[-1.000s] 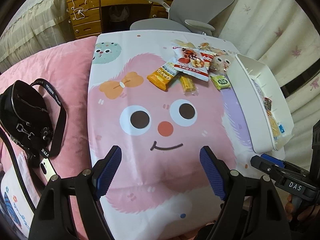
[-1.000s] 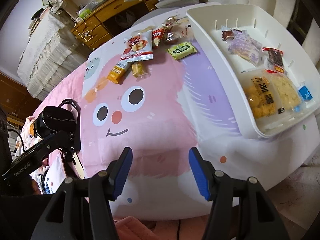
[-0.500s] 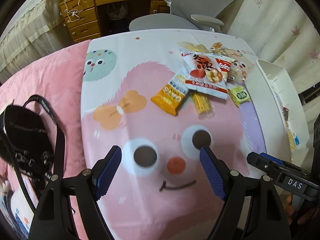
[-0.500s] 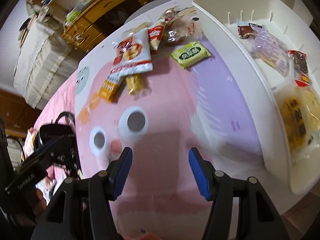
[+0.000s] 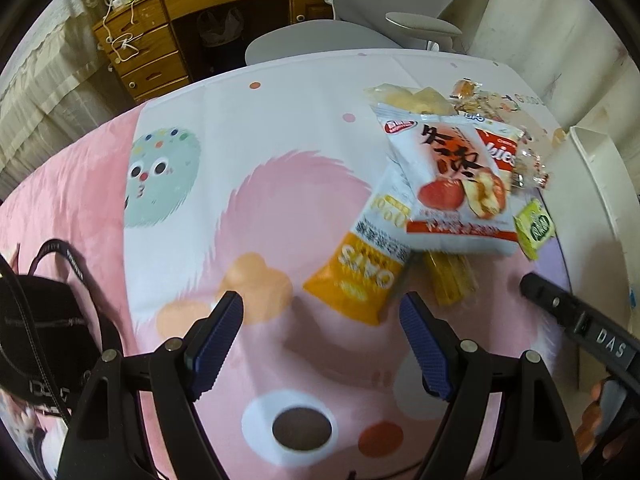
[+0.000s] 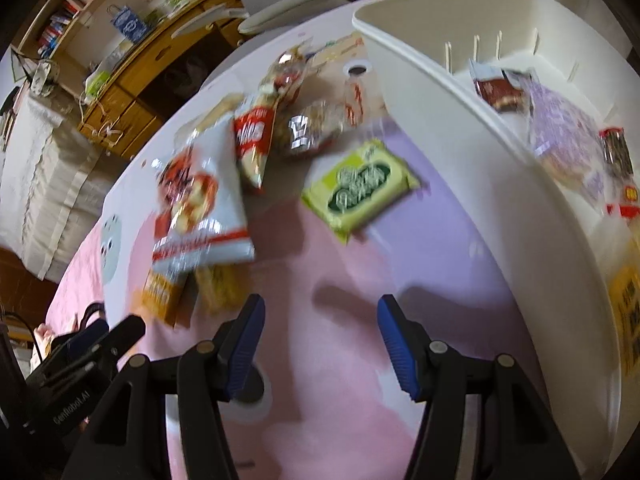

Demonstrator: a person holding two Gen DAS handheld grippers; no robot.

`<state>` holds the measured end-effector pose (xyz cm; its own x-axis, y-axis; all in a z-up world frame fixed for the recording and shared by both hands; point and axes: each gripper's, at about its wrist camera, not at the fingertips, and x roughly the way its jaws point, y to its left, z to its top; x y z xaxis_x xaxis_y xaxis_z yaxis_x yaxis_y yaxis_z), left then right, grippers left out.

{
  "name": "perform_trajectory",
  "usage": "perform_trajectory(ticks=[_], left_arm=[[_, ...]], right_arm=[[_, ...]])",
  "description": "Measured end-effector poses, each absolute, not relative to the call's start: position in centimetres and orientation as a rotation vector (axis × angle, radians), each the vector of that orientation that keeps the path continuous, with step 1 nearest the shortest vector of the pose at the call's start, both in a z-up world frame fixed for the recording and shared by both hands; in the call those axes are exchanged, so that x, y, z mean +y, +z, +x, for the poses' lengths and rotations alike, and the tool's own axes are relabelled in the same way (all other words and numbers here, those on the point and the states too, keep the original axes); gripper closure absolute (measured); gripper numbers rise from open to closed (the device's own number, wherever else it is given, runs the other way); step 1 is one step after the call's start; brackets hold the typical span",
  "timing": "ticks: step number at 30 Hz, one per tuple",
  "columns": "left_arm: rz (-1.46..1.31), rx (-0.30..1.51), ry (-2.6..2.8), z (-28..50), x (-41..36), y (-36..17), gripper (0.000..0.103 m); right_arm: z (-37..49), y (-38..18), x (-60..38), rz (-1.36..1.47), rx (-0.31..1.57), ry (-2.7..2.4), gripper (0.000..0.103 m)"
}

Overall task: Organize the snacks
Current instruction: 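Move left gripper to yellow OATS stick bag while right gripper reaches green pineapple cake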

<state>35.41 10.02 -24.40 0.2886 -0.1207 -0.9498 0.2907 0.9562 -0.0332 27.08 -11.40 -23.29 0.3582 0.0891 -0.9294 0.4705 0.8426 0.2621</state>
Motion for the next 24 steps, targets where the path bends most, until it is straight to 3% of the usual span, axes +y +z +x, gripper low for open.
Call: perform_trajectory(ticks=[12, 20, 24], left_arm=[[0.188, 1.258, -0.327, 37.9, 8.9, -26.6, 0.024], [0.193, 1.281, -0.362, 38.4, 8.4, -27.5, 0.024], [0.212, 1.291, -0.375, 38.4, 7.9, -28.2, 0.024]], right_arm=[[29.7, -24.4, -12.2, 0.508, 1.082, -0.353, 0.042], [30.5, -24.6, -11.9, 0.436, 1.024, -0.373, 0.029], [30.9, -25.0, -12.0, 0.398, 1.017, -0.388, 0.028]])
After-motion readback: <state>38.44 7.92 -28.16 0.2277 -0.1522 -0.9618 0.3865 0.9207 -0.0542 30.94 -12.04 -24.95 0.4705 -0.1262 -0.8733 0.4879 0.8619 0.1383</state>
